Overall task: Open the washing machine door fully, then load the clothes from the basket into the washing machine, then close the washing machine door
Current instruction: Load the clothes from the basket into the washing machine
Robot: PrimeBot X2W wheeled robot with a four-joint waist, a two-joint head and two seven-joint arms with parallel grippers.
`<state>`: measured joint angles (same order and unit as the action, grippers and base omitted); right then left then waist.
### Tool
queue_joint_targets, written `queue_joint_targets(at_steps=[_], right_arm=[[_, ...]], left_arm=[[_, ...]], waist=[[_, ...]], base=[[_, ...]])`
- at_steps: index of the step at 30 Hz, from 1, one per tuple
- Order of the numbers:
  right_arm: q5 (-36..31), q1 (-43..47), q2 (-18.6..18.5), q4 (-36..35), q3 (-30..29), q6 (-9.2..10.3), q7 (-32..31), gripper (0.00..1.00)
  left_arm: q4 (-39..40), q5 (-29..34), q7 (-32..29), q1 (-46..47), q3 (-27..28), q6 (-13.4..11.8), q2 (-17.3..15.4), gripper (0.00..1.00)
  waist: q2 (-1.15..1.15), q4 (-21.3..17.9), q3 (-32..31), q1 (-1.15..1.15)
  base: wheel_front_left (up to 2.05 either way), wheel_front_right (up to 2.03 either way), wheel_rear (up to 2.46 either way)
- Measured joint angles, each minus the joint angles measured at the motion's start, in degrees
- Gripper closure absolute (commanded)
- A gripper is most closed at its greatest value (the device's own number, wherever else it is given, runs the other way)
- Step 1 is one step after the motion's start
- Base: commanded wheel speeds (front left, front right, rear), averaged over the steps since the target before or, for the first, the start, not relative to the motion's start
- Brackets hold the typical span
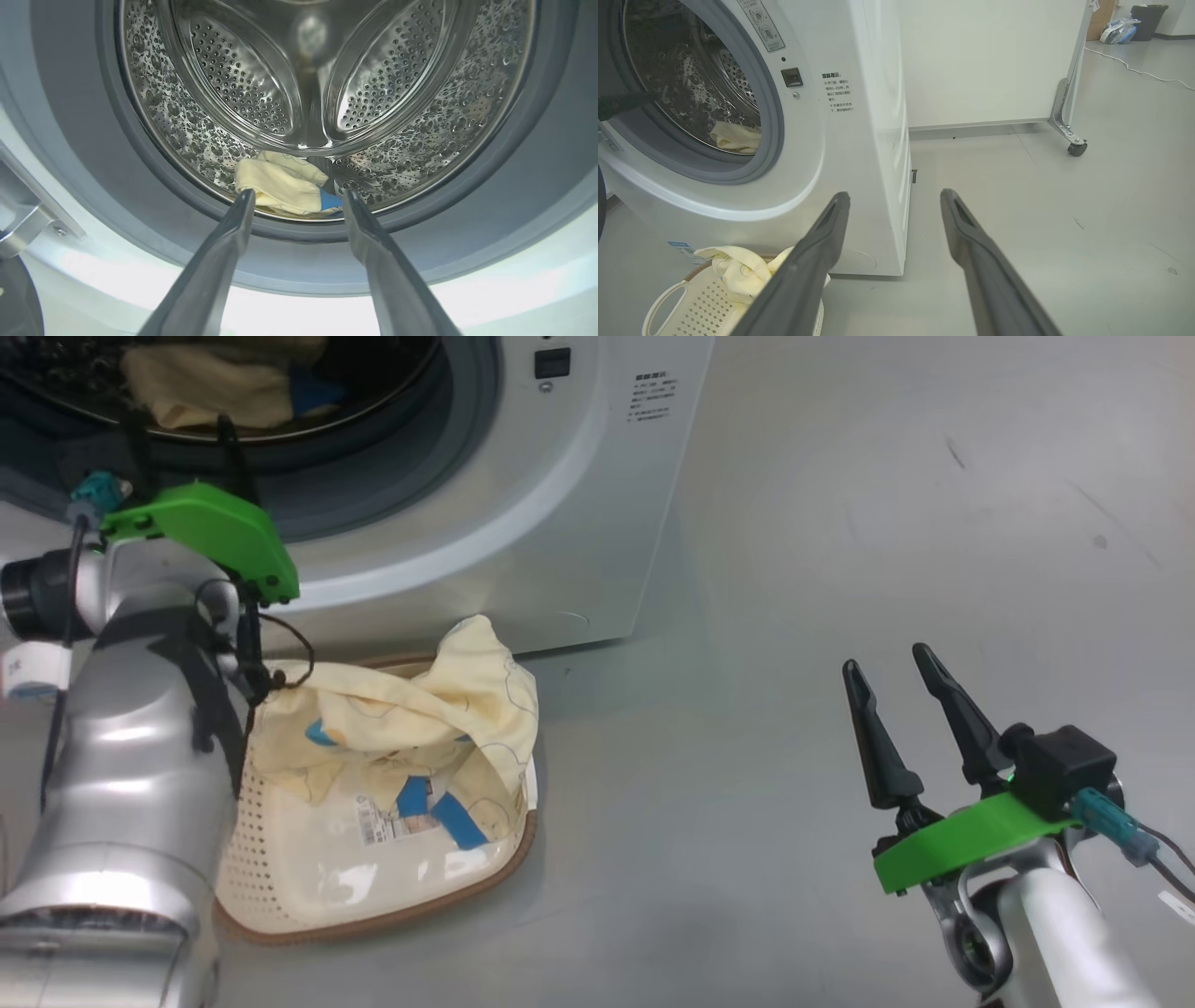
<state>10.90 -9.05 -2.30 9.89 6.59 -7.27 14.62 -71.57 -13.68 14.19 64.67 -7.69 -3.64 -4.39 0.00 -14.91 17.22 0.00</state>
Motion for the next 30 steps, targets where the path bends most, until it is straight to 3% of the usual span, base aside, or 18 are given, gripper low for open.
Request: queue_joint_targets(at_steps=[15,30], right_arm=[[-2.5,3.5,0.0,-0.4,-3.8,0.0,0.0,0.0],[-3.5,6.8,-0.4,-0.4,-4.5,0.0,0.0,0.0]], left_arm=[[19.9,0.9,0.0,-21.3,-1.5,1.6,1.7,0.0],[32.0,1.1,0.0,-39.0,1.2,-1.5,2.0,0.0]], waist=[[0.0,5.2,-5.7,0.0],[0.0,10.3,-10.8,0.0]], base=[[0.0,0.0,0.0],[0.0,0.0,0.0]])
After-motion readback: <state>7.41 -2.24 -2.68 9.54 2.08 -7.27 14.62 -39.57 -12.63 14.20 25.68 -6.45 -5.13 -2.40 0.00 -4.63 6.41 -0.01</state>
